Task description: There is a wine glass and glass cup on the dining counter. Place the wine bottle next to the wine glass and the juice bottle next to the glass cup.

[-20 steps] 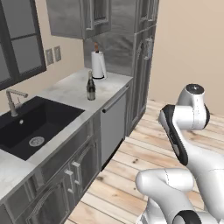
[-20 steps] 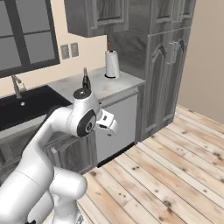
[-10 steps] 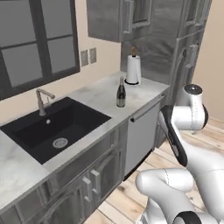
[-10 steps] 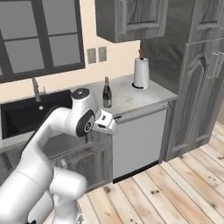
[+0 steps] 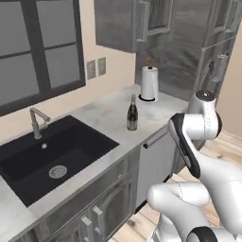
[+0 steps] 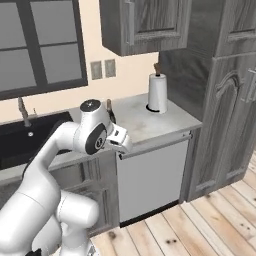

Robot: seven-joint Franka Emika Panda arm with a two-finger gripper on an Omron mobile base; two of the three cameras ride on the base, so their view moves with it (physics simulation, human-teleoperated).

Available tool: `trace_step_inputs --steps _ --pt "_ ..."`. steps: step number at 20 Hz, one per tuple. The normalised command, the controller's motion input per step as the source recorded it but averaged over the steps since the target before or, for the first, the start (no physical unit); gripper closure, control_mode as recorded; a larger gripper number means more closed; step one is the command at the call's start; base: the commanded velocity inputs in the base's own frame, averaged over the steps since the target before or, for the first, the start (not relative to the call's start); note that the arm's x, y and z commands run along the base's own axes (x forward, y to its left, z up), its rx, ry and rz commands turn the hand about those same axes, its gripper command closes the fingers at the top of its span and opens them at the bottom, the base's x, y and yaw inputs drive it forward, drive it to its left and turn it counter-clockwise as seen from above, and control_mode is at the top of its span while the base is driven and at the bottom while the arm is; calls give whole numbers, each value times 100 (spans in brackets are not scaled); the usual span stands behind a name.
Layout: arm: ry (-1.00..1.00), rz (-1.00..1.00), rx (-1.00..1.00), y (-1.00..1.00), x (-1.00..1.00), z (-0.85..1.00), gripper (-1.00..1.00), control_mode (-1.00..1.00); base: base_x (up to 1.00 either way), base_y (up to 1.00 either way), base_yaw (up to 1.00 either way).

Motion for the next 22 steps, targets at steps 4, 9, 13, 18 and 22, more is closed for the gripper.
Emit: trace_step_inputs --steps 4,9,13,18,22 --pt "0 0 0 0 0 0 -100 100 56 -29 31" --pt "0 0 0 0 0 0 -100 100 49 -31 36" --pt "0 0 0 0 0 0 -100 100 45 -39 26" --pt "0 0 0 0 0 0 -100 100 46 -44 11" --pt "0 0 0 0 0 0 -100 100 47 -39 17"
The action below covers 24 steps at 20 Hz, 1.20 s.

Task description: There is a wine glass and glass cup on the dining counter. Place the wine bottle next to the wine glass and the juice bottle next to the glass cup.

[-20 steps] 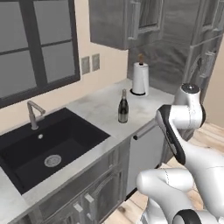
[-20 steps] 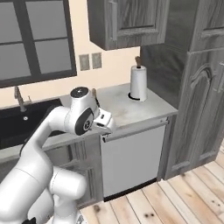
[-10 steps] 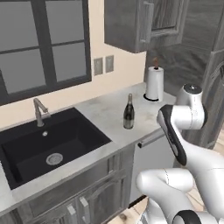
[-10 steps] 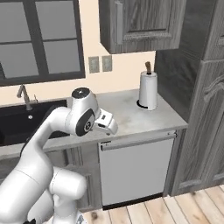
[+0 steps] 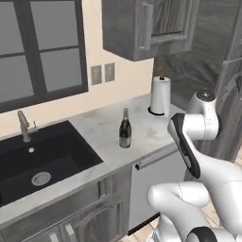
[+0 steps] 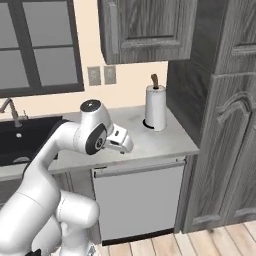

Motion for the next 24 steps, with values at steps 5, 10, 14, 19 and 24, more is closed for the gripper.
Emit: trace_step_inputs --steps 5,10,14,19,24 --pt "0 0 0 0 0 0 -100 100 34 -26 26" --pt "0 0 0 0 0 0 -100 100 53 -15 40" --pt "0 0 0 0 0 0 -100 100 53 -24 35" --pt "0 0 0 0 0 0 -100 100 58 -21 31" --pt "0 0 0 0 0 0 -100 100 12 -19 10"
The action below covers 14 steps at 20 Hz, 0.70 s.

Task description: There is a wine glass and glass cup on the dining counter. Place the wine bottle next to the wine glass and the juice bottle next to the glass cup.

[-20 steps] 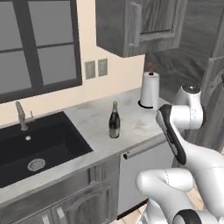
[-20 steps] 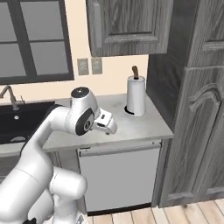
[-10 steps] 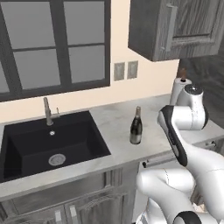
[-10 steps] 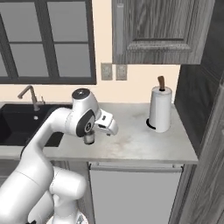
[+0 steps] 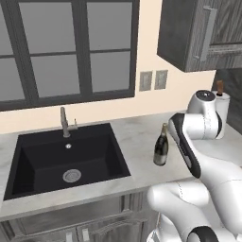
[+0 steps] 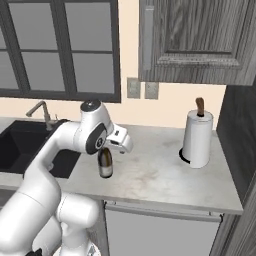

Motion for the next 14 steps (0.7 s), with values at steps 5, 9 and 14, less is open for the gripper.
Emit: trace_step_inputs --steps 5,9,14 --pt "0 0 0 0 0 0 -100 100 0 -4 -4" --pt "0 0 0 0 0 0 -100 100 0 0 0" --pt "0 0 0 0 0 0 -100 100 0 0 0"
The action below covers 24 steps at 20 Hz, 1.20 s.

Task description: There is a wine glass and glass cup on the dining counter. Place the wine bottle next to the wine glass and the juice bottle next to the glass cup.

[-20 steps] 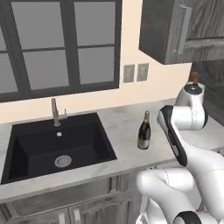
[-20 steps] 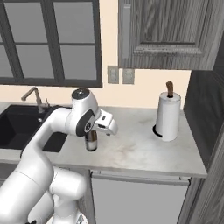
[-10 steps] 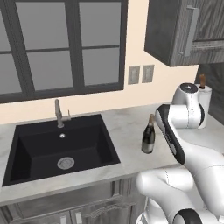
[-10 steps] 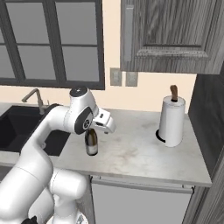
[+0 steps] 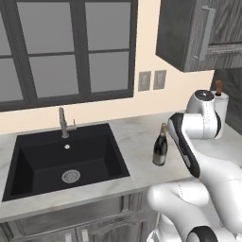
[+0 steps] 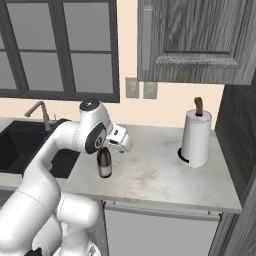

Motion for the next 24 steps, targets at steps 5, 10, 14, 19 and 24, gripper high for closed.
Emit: trace_step_inputs --steps 5,10,14,19,24 --pt "0 0 0 0 0 0 -100 100 -1 0 0" --pt "0 0 0 0 0 0 -100 100 -7 0 0" --pt "0 0 3 -1 -13 0 -100 -100 -4 -1 0" --pt "0 8 2 -5 -17 0 -100 -100 0 0 0" --pt "-1 26 0 -9 -19 0 -100 -100 0 0 0"
